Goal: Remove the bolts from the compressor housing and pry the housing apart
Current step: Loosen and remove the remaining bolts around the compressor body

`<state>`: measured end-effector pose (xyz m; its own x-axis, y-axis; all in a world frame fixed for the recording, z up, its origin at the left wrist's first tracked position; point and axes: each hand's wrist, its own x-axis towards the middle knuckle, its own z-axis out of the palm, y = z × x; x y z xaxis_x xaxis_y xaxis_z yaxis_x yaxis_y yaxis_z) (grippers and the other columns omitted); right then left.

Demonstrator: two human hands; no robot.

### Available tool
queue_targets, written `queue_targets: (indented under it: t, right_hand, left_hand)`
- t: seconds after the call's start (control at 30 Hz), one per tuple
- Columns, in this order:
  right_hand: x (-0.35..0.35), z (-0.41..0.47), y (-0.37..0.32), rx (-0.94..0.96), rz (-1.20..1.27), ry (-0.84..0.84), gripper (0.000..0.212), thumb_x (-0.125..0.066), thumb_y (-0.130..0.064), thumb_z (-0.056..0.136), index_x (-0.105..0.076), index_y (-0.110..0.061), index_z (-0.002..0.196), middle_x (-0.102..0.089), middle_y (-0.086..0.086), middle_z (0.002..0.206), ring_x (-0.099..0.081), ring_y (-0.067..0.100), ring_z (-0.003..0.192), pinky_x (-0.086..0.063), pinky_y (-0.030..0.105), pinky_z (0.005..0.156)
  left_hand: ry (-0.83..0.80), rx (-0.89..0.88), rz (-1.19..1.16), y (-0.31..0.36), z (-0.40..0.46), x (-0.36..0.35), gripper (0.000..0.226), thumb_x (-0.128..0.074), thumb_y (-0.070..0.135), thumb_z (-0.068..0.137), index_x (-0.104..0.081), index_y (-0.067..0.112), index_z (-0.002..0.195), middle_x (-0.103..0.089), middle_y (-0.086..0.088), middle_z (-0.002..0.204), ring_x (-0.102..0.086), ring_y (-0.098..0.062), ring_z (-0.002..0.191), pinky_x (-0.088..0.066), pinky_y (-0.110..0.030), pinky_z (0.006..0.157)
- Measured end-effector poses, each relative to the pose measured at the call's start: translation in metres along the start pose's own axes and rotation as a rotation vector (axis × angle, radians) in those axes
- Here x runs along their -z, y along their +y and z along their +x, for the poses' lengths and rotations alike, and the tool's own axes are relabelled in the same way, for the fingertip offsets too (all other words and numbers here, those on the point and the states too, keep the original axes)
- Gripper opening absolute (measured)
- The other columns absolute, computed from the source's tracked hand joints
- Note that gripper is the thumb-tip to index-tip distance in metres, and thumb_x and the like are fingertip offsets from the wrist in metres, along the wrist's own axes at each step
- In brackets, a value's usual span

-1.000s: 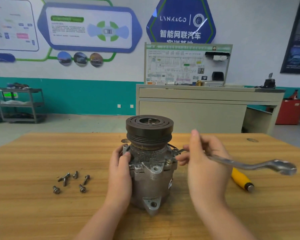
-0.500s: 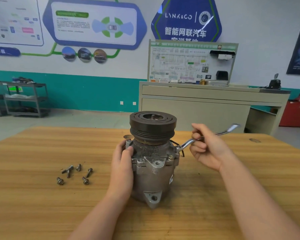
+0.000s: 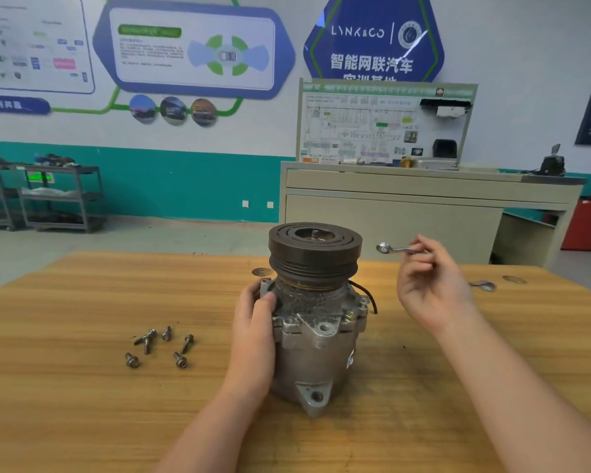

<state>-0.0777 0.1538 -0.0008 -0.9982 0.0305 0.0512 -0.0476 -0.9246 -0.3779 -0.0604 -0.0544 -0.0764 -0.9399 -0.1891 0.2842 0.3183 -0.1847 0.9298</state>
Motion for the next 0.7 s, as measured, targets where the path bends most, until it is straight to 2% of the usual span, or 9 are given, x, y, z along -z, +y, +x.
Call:
queue_targets:
  t: [0.1, 0.2, 0.33, 0.43, 0.53, 0.6, 0.63, 0.7]
  right_hand:
    - [0.002, -0.031, 0.008, 0.205, -0.320, 0.069, 0.016, -0.056, -0.011, 0.094, -0.058, -0.008, 0.079, -0.061, -0.001, 0.058, -0.058, 0.003, 0.045, -0.047, 0.010, 0.043]
    - [0.006, -0.053, 0.022, 0.377, -0.565, 0.084, 0.015, -0.054, -0.008, 0.096, -0.060, -0.005, 0.083, -0.064, 0.001, 0.059, -0.062, 0.007, 0.048, -0.050, 0.015, 0.046]
    - [0.009, -0.069, 0.037, 0.553, -0.721, 0.102, 0.012, -0.055, -0.008, 0.096, -0.063, -0.005, 0.087, -0.068, 0.002, 0.066, -0.067, 0.015, 0.056, -0.053, 0.020, 0.052]
    - [0.005, -0.078, 0.051, 0.697, -0.831, 0.148, 0.013, -0.057, -0.009, 0.095, -0.063, -0.008, 0.084, -0.070, 0.003, 0.068, -0.069, 0.018, 0.057, -0.054, 0.021, 0.052]
    - [-0.005, -0.084, 0.072, 0.857, -0.994, 0.195, 0.015, -0.057, -0.012, 0.095, -0.060, -0.015, 0.080, -0.070, -0.005, 0.072, -0.070, 0.012, 0.057, -0.053, 0.018, 0.050]
    - [-0.013, -0.085, 0.086, 0.959, -1.086, 0.243, 0.018, -0.056, -0.017, 0.094, -0.056, -0.021, 0.077, -0.068, -0.005, 0.065, -0.067, 0.004, 0.055, -0.050, 0.015, 0.048]
    - [-0.016, -0.085, 0.093, 1.002, -1.116, 0.260, 0.020, -0.054, -0.022, 0.094, -0.054, -0.024, 0.074, -0.066, -0.003, 0.062, -0.066, 0.004, 0.056, -0.051, 0.017, 0.049]
    - [-0.020, -0.084, 0.102, 1.031, -1.140, 0.315, 0.021, -0.047, -0.034, 0.090, -0.049, -0.026, 0.071, -0.064, -0.003, 0.064, -0.066, 0.011, 0.059, -0.052, 0.031, 0.054]
  left_hand:
    - [0.003, -0.001, 0.001, -0.002, 0.001, 0.001, 0.026, -0.045, 0.029, 0.099, -0.055, 0.029, 0.124, -0.065, -0.002, 0.120, -0.061, -0.018, 0.114, -0.045, -0.048, 0.105]
    - [0.013, 0.001, 0.023, -0.003, 0.003, 0.001, 0.023, -0.042, 0.023, 0.102, -0.057, 0.035, 0.114, -0.066, 0.002, 0.117, -0.061, -0.015, 0.112, -0.048, -0.040, 0.100]
    - [0.008, 0.004, 0.030, -0.002, 0.002, 0.003, 0.023, -0.041, 0.025, 0.103, -0.056, 0.039, 0.112, -0.065, 0.005, 0.118, -0.060, -0.009, 0.110, -0.048, -0.031, 0.092]
    - [-0.001, 0.004, 0.035, -0.003, 0.002, 0.004, 0.023, -0.040, 0.025, 0.103, -0.056, 0.038, 0.115, -0.066, 0.005, 0.117, -0.061, -0.010, 0.110, -0.049, -0.032, 0.092]
    - [0.009, 0.006, 0.029, -0.004, 0.004, 0.003, 0.023, -0.040, 0.025, 0.103, -0.058, 0.039, 0.108, -0.068, 0.005, 0.112, -0.064, -0.011, 0.105, -0.049, -0.031, 0.085]
    - [0.019, 0.018, 0.022, -0.005, 0.005, 0.003, 0.024, -0.041, 0.025, 0.103, -0.059, 0.040, 0.107, -0.071, 0.007, 0.106, -0.067, -0.010, 0.100, -0.050, -0.031, 0.081]
    - [0.025, 0.027, 0.014, -0.005, 0.006, 0.003, 0.024, -0.041, 0.025, 0.103, -0.059, 0.040, 0.106, -0.072, 0.009, 0.102, -0.068, -0.009, 0.096, -0.050, -0.031, 0.078]
    - [0.039, 0.051, 0.002, -0.007, 0.009, 0.003, 0.026, -0.041, 0.024, 0.103, -0.060, 0.041, 0.106, -0.074, 0.011, 0.097, -0.069, -0.007, 0.092, -0.050, -0.030, 0.076]
